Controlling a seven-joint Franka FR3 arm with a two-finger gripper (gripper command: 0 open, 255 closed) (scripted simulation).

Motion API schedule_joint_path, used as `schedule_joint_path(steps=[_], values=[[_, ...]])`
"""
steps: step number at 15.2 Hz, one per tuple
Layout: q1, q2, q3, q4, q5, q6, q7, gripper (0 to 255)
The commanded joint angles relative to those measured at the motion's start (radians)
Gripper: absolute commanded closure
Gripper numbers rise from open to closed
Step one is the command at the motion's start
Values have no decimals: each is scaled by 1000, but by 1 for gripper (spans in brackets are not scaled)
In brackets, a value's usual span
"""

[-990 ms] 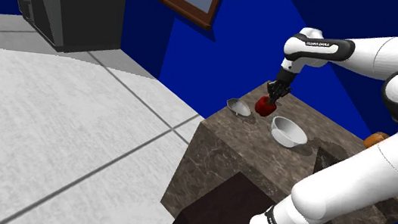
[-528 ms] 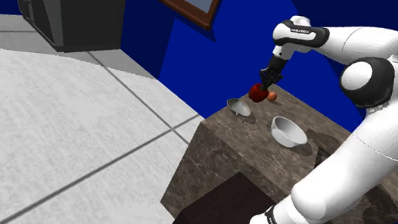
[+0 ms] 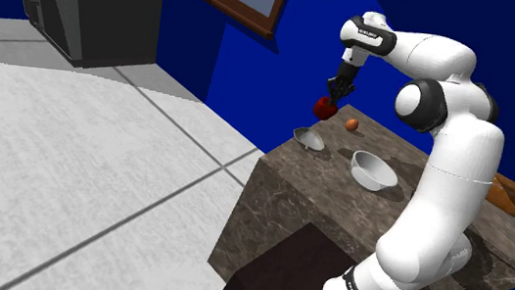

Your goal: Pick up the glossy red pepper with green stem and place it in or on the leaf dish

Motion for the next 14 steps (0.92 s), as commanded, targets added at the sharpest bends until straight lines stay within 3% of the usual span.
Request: schedule_joint_path(steps=[1,14], values=[[1,8,2,-11,2,21,2,255],[11,14,6,-179,5,193,4,255]])
